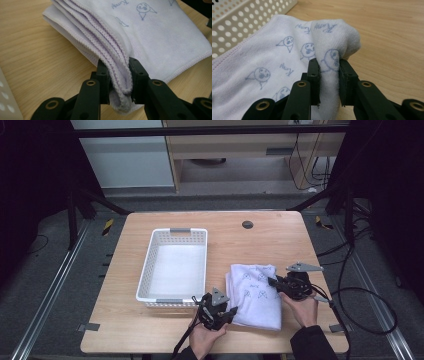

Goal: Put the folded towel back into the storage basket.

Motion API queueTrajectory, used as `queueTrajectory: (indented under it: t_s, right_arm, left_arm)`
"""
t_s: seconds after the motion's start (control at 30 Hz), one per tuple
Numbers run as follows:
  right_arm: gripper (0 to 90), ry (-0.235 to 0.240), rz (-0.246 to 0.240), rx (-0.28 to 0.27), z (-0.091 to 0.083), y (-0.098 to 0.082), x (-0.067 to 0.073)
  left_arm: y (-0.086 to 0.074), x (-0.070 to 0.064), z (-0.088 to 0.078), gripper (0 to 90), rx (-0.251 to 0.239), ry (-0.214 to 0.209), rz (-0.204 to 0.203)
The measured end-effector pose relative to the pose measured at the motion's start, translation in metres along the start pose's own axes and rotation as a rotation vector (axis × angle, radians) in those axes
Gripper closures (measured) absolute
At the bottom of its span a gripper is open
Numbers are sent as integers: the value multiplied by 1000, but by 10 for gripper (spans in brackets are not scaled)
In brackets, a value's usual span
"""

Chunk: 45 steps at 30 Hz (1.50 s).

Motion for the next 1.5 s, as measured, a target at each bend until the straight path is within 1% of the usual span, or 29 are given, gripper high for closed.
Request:
queueTrajectory:
  t_s: [0.13, 0.27, 0.33, 0.4, 0.5, 0.6, 0.7, 0.73, 0.83, 0.87, 0.97, 1.07, 1.1, 1.17, 1.2, 1.27, 1.3, 1.33, 1.37, 1.5]
  right_arm:
    - [742, -1, -12, -25, -8, 6, 6]
    - [742, -4, -23, -42, -14, 12, 10]
    - [742, -4, -20, -47, -15, 13, 12]
    - [742, -4, -30, -60, -17, 16, 15]
    - [742, -9, -37, -58, -18, 19, 17]
    - [742, -12, -54, -64, -18, 25, 23]
    - [742, -16, -57, -70, -19, 31, 27]
    - [742, -17, -65, -75, -19, 33, 28]
    - [742, -18, -76, -88, -20, 41, 34]
    - [742, -18, -76, -88, -20, 41, 34]
    - [742, -21, -92, -100, -21, 51, 39]
    - [742, -22, -108, -120, -22, 66, 47]
    - [742, -22, -111, -122, -22, 69, 49]
    - [742, -23, -122, -126, -21, 76, 54]
    - [742, -23, -122, -126, -21, 76, 54]
    - [742, -26, -139, -127, -19, 84, 60]
    - [742, -26, -141, -127, -18, 87, 62]
    - [742, -27, -146, -126, -17, 89, 64]
    - [742, -27, -146, -126, -17, 89, 64]
    - [742, -20, -159, -130, -12, 100, 71]
  left_arm:
    - [7, 0, -9, 722, -18, 3, 26]
    - [11, 1, -14, 721, -30, 5, 35]
    - [14, 2, -18, 721, -43, 12, 45]
    - [17, 3, -22, 721, -50, 17, 57]
    - [18, 5, -25, 721, -52, 19, 58]
    - [23, 10, -30, 721, -62, 22, 60]
    - [27, 15, -36, 721, -73, 27, 62]
    - [29, 16, -38, 721, -77, 27, 61]
    - [35, 21, -45, 721, -92, 37, 75]
    - [35, 21, -45, 722, -92, 37, 75]
    - [42, 27, -55, 721, -115, 45, 76]
    - [49, 34, -65, 722, -138, 56, 67]
    - [49, 34, -65, 721, -138, 56, 67]
    - [52, 40, -71, 722, -149, 67, 68]
    - [52, 40, -71, 721, -149, 67, 68]
    - [55, 46, -76, 721, -155, 77, 72]
    - [55, 46, -76, 721, -155, 77, 72]
    - [56, 50, -79, 721, -157, 79, 65]
    - [56, 50, -79, 721, -157, 79, 65]
    - [57, 60, -86, 721, -170, 85, 53]
Point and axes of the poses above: each handheld gripper's, and its own axes: z roughly forward along the jaws, y roughly out of its top, x roughly to its left, the point moved 1 cm from there along z, roughly forward along the jaws, and after that the axes turned 15 degrees about y, right-handed, at the moved point
